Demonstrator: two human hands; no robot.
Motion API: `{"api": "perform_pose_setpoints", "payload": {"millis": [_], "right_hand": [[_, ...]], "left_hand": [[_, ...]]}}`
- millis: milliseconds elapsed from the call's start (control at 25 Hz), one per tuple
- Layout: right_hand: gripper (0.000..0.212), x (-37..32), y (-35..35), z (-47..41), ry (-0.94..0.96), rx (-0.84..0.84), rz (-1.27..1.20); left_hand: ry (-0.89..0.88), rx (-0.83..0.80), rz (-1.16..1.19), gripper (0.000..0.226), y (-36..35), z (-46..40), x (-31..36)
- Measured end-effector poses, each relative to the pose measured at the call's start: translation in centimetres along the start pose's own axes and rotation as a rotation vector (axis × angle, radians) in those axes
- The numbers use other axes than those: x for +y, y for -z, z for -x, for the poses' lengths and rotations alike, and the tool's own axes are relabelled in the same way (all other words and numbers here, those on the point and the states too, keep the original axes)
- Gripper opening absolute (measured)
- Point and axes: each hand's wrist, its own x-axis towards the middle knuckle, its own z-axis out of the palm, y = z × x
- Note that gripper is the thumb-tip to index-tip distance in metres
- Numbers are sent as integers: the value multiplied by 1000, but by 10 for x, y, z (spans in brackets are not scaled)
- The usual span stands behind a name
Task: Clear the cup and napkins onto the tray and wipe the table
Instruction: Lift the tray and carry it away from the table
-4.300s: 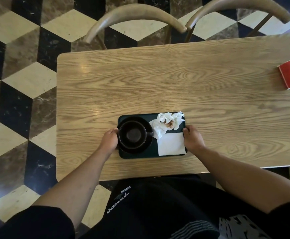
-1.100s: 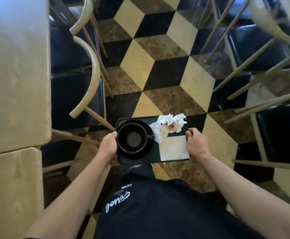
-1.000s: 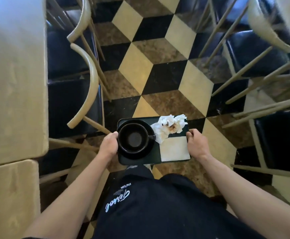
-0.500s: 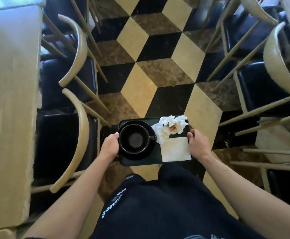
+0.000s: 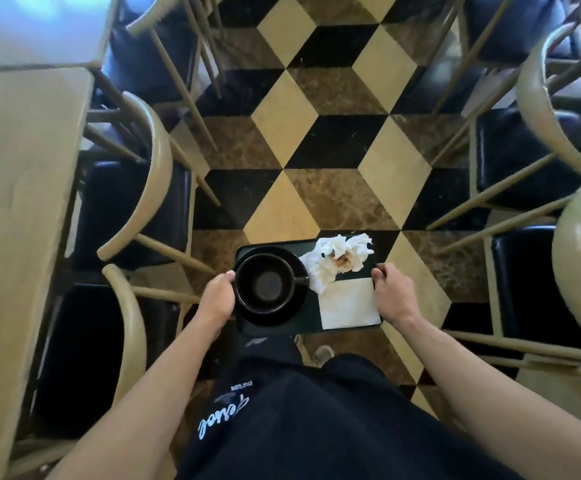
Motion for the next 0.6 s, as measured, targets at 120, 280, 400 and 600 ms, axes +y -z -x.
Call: {"api": "perform_pose_setpoints", "payload": {"millis": [120,280,400,600], "right_hand": [[27,-44,9,-69,0,1,3],[26,-114,17,-154,-14,37,2],[27,-171,26,-215,-32,35,6],[28,-258,37,-312,13,11,37]], "left_hand": [[-1,-18,-17,43,-5,-55,61],[-116,-66,-67,44,-2,-133,148],[-125,-57,-80,42,7,-184,216],[-112,-59,-104,47,22,-257,308]]}}
